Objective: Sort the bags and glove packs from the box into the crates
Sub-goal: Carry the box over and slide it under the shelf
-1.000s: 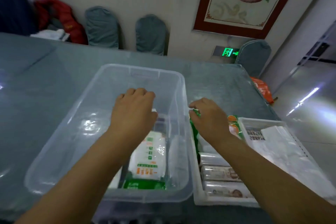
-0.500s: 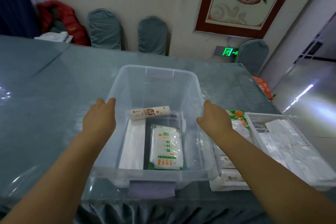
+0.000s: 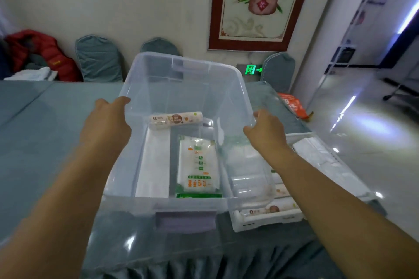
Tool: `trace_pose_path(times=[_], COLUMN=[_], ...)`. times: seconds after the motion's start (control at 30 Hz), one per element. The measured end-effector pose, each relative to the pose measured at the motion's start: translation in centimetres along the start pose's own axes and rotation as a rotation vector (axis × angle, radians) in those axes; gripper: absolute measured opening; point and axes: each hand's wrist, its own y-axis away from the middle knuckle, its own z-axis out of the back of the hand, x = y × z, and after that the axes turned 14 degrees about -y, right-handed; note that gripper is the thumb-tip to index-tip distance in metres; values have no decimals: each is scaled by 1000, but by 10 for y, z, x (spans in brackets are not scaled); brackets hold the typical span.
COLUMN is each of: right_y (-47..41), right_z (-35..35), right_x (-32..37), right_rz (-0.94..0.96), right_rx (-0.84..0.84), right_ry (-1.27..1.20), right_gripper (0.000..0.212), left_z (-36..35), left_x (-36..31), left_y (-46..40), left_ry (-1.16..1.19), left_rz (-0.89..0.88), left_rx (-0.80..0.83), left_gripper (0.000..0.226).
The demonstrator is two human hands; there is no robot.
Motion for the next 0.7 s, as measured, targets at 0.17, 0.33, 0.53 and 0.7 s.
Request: trace_pose_path(times=[0.17,0.33,0.53,0.7], right_y=[10,35,79,114], right_z=[105,236,382,467], right_x=[-43,-121,-228,-302], right_rz=[39,-5,-128,-264], right_rx=[-208,-329,-452,-523], right_ry=[-82,-21,95,132], right_gripper=[36,32,41,37], left_z=[33,38,6,-26], left_x=[-92,-218,-371,-480], left_y=[41,108,192,232], left_ry=[79,199,380,426], left_rz=[-133,-223,-373,-511], left_rx=[-136,-107,-46,55], left_gripper=[60,59,56,57])
